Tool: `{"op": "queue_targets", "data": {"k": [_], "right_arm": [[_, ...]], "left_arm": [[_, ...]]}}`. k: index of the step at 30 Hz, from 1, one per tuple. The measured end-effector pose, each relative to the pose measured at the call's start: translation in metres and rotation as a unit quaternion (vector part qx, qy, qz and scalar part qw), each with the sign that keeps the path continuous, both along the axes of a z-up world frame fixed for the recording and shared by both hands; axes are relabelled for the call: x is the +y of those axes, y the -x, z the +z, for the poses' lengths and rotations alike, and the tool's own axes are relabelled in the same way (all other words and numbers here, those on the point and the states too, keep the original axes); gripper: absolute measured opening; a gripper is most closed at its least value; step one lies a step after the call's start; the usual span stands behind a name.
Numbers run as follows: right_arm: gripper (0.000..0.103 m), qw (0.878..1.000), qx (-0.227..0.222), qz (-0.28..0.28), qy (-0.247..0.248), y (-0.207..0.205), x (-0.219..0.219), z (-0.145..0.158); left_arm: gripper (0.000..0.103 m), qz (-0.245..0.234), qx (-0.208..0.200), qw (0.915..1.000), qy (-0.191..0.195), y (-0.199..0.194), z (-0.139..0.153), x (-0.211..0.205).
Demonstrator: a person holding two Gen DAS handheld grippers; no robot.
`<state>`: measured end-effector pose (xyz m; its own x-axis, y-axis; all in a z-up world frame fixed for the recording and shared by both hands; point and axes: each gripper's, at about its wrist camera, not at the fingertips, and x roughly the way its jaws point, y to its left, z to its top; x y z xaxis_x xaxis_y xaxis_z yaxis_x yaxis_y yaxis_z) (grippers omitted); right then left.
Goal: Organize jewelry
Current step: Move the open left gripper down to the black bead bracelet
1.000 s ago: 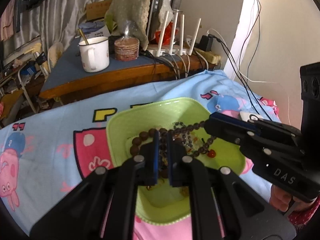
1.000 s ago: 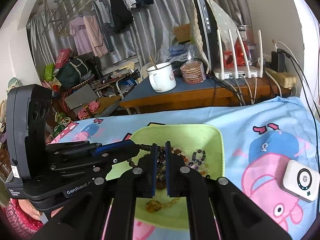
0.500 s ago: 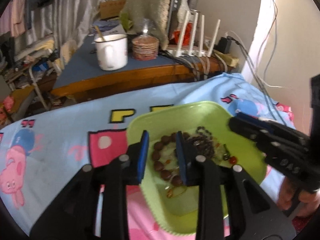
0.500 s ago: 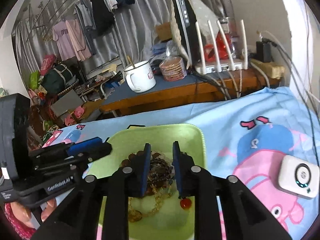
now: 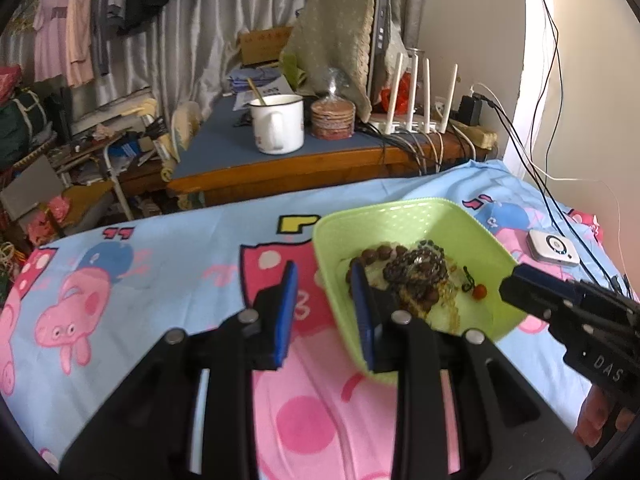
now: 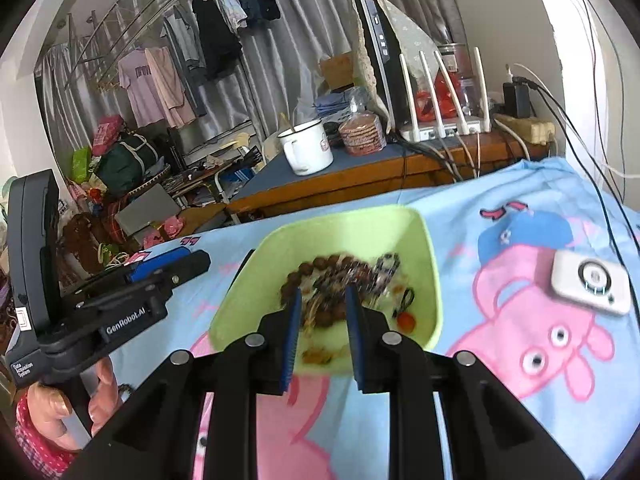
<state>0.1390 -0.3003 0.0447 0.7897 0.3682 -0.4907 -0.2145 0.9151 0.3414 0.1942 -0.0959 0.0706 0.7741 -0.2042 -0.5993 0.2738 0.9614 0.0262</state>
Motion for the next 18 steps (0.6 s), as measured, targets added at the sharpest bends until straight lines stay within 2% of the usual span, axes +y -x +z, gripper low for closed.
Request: {"op": "queue_targets", "data": {"k": [8, 18], "right_arm": [[0.0, 1.0, 0.013, 0.012, -0.006, 0.026, 0.016, -0.008], [0.0, 0.999, 0.02, 0.049, 0.007, 0.041, 0.052, -0.012]], "left_arm": [[0.026, 0.017, 0.004, 0.9998, -0.002, 0.03, -0.007, 0.02], [0.026, 0.055, 0.009, 0.9984, -0.008, 0.057, -0.017, 0.064]]}}
